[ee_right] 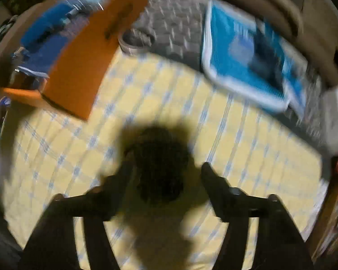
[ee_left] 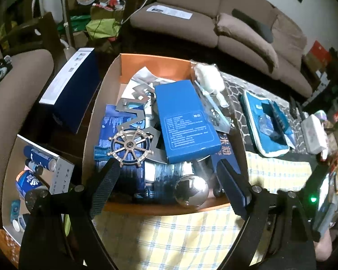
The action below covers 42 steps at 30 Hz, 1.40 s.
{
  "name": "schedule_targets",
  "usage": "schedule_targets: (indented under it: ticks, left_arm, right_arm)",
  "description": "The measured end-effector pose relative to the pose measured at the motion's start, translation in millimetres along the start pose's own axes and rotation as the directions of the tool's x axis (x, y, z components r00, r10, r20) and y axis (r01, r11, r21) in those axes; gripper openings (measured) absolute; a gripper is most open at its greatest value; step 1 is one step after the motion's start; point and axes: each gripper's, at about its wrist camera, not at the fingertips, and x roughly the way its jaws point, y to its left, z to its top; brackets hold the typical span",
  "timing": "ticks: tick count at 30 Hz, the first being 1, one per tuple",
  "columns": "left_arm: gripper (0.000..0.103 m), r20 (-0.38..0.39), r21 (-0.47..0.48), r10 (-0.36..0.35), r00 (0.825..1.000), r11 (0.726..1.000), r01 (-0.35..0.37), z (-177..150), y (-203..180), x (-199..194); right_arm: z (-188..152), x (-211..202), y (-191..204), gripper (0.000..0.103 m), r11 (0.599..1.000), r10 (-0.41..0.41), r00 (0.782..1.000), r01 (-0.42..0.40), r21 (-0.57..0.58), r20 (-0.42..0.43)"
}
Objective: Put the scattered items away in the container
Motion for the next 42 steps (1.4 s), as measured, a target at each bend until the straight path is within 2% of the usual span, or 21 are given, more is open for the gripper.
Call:
schedule_targets:
  ticks: [2, 5, 8, 9, 14, 15, 18, 19, 20, 21, 22, 24, 25, 28, 30, 33, 36, 39, 42]
  left_arm:
    - [0.086, -0.004, -0.006, 0.002, 1.0, 1.0, -0.003, 0, 2, 1]
    - [0.086, -0.007, -0.014, 0.006, 1.0, 1.0, -0.006, -2, 4, 1]
    - [0.086, -0.008, -0.004, 0.02, 1.0, 1.0, -0.02, -3, 3, 3]
    - [0.086, -0.008, -0.001, 0.024, 1.0, 1.0, -0.024, -3, 2, 4]
    - [0.086, -0.008, 0.016, 0.038, 0.999, 0.999, -0.038, -2, 0, 7]
    - [0.086, -0.007, 0.019, 0.041, 0.999, 0.999, -0.041, -2, -1, 8]
    - [0.086, -0.009, 0.03, 0.049, 0.999, 0.998, -0.049, -2, -3, 12]
    - [0.086, -0.011, 0.033, 0.051, 0.999, 0.998, -0.051, -2, -4, 12]
    - [0.086, -0.011, 0.036, 0.053, 0.999, 0.998, -0.053, -2, -4, 13]
    - [0.086, -0.011, 0.038, 0.057, 0.998, 0.998, -0.056, -3, -5, 13]
    - [0.086, -0.01, 0.041, 0.059, 0.998, 0.997, -0.058, -3, -5, 13]
    - [0.086, -0.01, 0.05, 0.065, 0.998, 0.997, -0.064, -4, -6, 14]
    - [0.086, -0.011, 0.051, 0.066, 0.998, 0.997, -0.066, -5, -6, 14]
    - [0.086, -0.014, 0.038, 0.063, 0.998, 0.997, -0.063, -4, -4, 14]
    - [0.086, -0.01, 0.028, 0.054, 0.999, 0.998, -0.053, -4, -3, 12]
    - [0.086, -0.005, 0.023, 0.042, 0.999, 0.999, -0.042, -4, -4, 7]
    - [0.086, 0.003, 0.01, 0.013, 1.0, 1.0, -0.013, -3, -2, -1]
    - [0.086, 0.008, -0.002, -0.007, 1.0, 1.0, 0.007, -3, -1, -6]
    - [0.086, -0.011, -0.028, -0.024, 1.0, 0.999, 0.024, -4, 4, -5]
  right_arm:
    - [12, -8, -2, 0.077, 1.0, 0.006, 0.999, -0.004, -0.02, 0.053]
    - [50, -7, -8, 0.077, 0.998, 0.052, 0.991, -0.047, -0.044, 0.122]
    - [93, 7, -3, 0.077, 0.986, 0.074, 0.984, -0.047, -0.161, 0.164]
    - [108, 14, 1, 0.077, 0.968, 0.122, 0.978, -0.08, -0.238, 0.167]
    - [143, 50, 24, 0.077, 0.882, 0.224, 0.972, -0.171, -0.439, 0.071]
    - [147, 59, 23, 0.078, 0.874, 0.203, 0.978, -0.16, -0.458, 0.047]
    - [154, 81, 25, 0.077, 0.856, 0.2, 0.98, -0.181, -0.484, -0.012]
    - [155, 84, 27, 0.076, 0.851, 0.198, 0.98, -0.169, -0.497, 0.006]
    - [155, 86, 30, 0.072, 0.849, 0.2, 0.979, -0.157, -0.505, 0.031]
    - [155, 87, 33, 0.06, 0.842, 0.217, 0.975, -0.164, -0.514, 0.045]
    - [154, 87, 34, 0.06, 0.836, 0.237, 0.97, -0.18, -0.519, 0.046]
    - [154, 86, 28, 0.06, 0.864, 0.247, 0.968, -0.203, -0.46, 0.038]
    - [151, 85, 26, 0.06, 0.876, 0.245, 0.969, -0.207, -0.436, 0.034]
    - [127, 72, 25, 0.06, 0.89, 0.166, 0.985, -0.128, -0.438, 0.047]
    - [100, 52, 25, 0.06, 0.895, 0.111, 0.991, -0.069, -0.441, 0.069]
    - [56, 18, 28, 0.06, 0.905, 0.094, 0.991, -0.044, -0.423, 0.098]
    - [8, -7, 47, 0.06, 0.921, 0.146, 0.986, -0.107, -0.375, 0.078]
    - [-24, -12, 78, 0.06, 0.942, 0.18, 0.983, -0.162, -0.295, 0.034]
    - [-25, 1, 105, 0.06, 0.951, 0.266, 0.964, -0.263, -0.165, -0.001]
